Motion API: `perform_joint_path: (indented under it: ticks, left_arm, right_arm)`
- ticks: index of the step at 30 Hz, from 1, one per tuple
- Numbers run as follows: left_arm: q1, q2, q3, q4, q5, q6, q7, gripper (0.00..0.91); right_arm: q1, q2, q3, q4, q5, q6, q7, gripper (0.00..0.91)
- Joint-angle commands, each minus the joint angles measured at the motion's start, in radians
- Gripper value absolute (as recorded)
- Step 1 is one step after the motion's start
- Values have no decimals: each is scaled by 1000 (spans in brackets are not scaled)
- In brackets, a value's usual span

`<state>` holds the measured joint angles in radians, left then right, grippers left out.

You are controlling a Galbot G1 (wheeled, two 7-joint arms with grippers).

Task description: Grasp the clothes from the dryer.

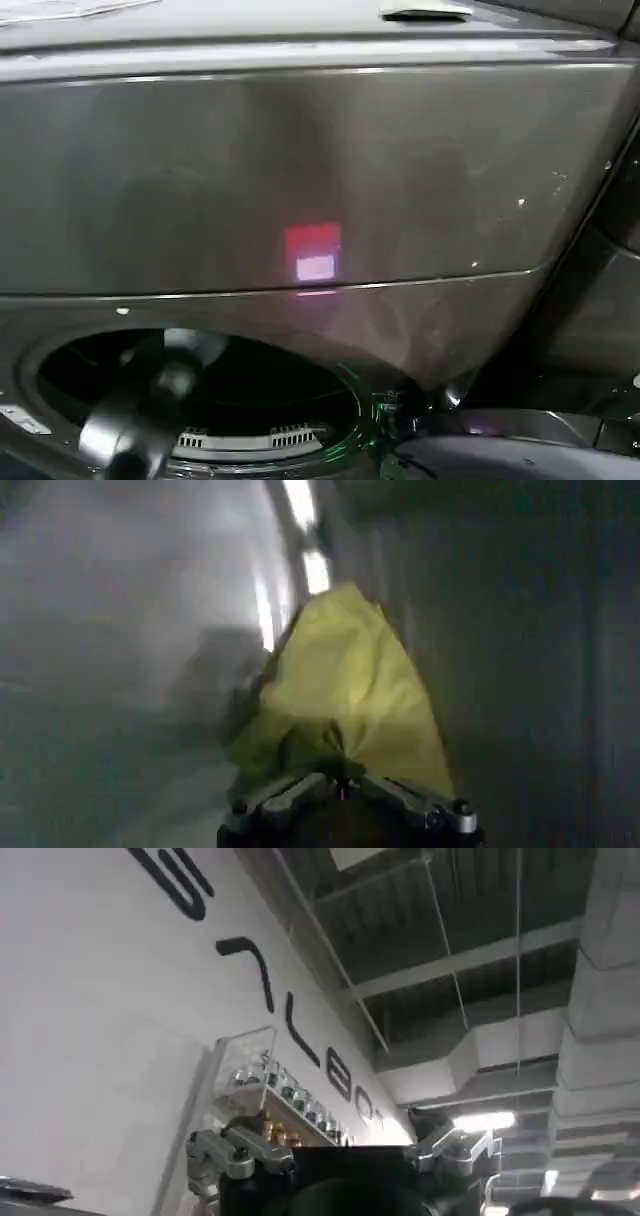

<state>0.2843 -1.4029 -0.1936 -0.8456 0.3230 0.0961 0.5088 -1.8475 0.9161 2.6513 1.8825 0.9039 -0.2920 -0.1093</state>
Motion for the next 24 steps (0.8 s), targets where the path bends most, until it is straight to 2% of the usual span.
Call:
perform_joint_path:
  ticks: [1,8,11,14,24]
  left_arm:
    - [361,-41,-208,-500,-292,-37,-440,0]
    - [527,-79,-243,-664,-270,-215,-710,0]
    - [564,-97,-250,-683,-275,-271,-747,0]
    - [570,-103,-237,-698,-279,-267,-745,0]
    - [589,-82,-231,-730,-310,-180,-713,0]
  right_arm:
    - [-6,0,11,-4,-9,19,-1,907]
    - [7,3,0,-1,-7,37,0,907]
    - [14,9,2,5,-11,14,-27,907]
    - [7,7,0,1,11,41,0,907]
    - [-5,6,15,-11,13,46,-1,907]
